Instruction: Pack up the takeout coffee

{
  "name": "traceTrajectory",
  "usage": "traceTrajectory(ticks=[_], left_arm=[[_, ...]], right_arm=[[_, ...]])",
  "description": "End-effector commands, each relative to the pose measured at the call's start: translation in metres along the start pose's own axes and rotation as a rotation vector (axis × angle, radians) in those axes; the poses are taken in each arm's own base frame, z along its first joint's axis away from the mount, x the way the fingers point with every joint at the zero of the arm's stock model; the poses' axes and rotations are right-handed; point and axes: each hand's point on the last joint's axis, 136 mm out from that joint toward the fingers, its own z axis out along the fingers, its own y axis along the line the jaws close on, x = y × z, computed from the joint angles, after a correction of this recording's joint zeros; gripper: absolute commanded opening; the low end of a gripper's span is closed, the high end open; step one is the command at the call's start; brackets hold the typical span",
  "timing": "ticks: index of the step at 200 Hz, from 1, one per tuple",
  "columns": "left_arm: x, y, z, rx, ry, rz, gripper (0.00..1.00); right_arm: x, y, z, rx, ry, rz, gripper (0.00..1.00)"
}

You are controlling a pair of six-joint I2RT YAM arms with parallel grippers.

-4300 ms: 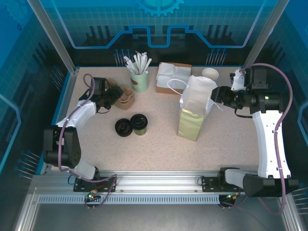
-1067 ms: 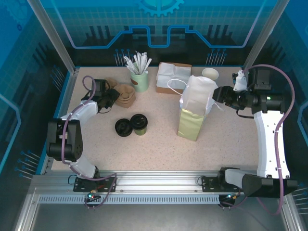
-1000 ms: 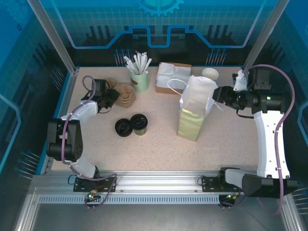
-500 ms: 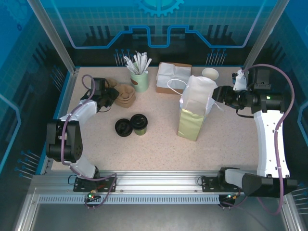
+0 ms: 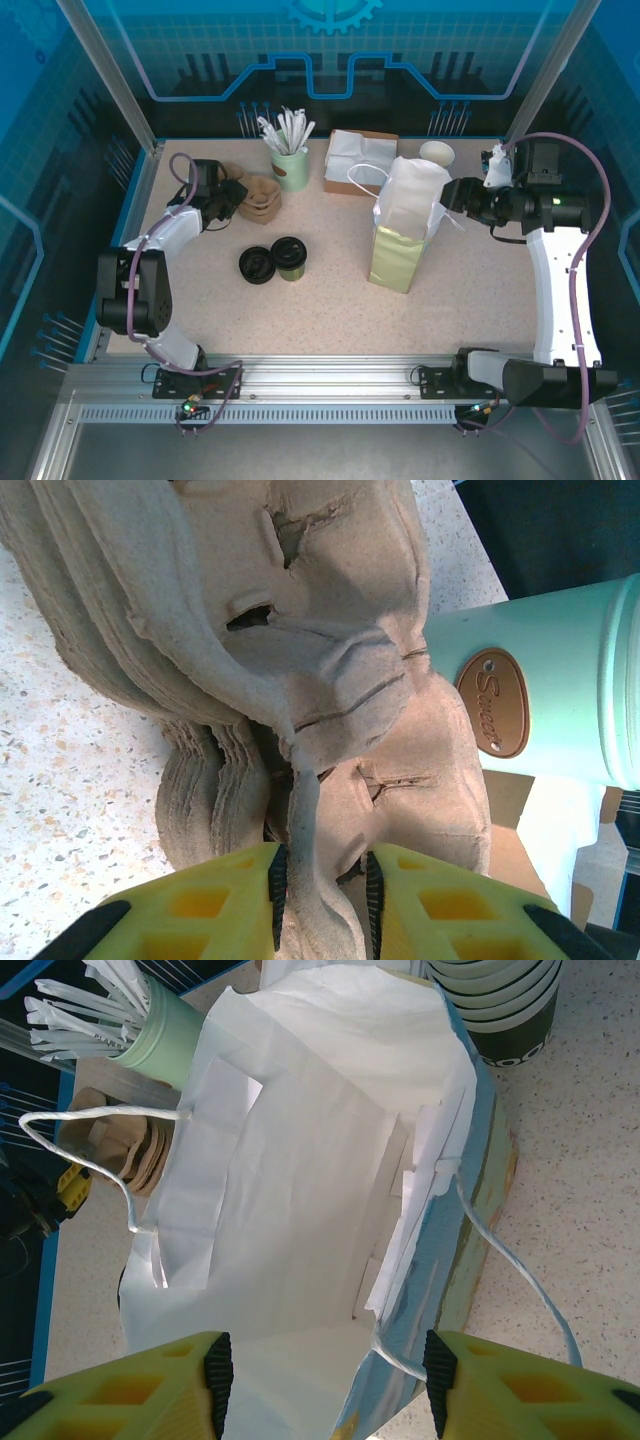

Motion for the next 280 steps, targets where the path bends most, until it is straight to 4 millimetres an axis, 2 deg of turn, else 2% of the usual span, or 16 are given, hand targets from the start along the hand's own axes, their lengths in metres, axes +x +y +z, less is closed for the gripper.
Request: traceTrajectory(ticks=[1, 25, 79, 117, 161, 186, 214, 242, 280], left_arm=[[-0.006, -0.012, 0.002, 0.044, -0.002, -0.006, 0.30], [-0.007, -0.012, 0.004, 0.047, -0.003, -0.012, 0.29], [-0.009, -0.018, 0.002, 0.071, -0.010, -0.017, 0.19], [-0.016, -0.033, -0.015, 0.109, -0.038, -0.009, 0.11], [-0.029, -0.060, -0.049, 0.171, -0.086, 0.015, 0.09], [-0.036, -0.075, -0.079, 0.202, -0.128, 0.047, 0.08], [-0.039, -0.093, -0.130, 0.244, -0.178, 0.109, 0.08], [-0.027, -0.126, -0.194, 0.319, -0.209, 0.259, 0.09], [0.020, -0.180, -0.279, 0.562, -0.172, 0.466, 0.09]], right_arm=[[-0.001, -0.003, 0.001, -0.007, 0.001, 0.017, 0.55], [-0.001, -0.003, 0.001, -0.007, 0.002, 0.019, 0.55], [-0.001, -0.002, 0.000, -0.010, -0.001, 0.019, 0.55], [-0.001, -0.001, -0.002, -0.013, -0.005, 0.016, 0.55], [-0.001, 0.000, -0.005, -0.014, -0.009, 0.014, 0.55], [-0.004, 0.005, -0.009, -0.030, -0.019, 0.005, 0.55], [-0.010, 0.021, -0.024, -0.081, -0.071, -0.037, 0.55], [-0.018, 0.057, -0.053, -0.223, -0.159, -0.139, 0.55], [-0.014, 0.122, -0.105, -0.521, -0.259, -0.315, 0.55]])
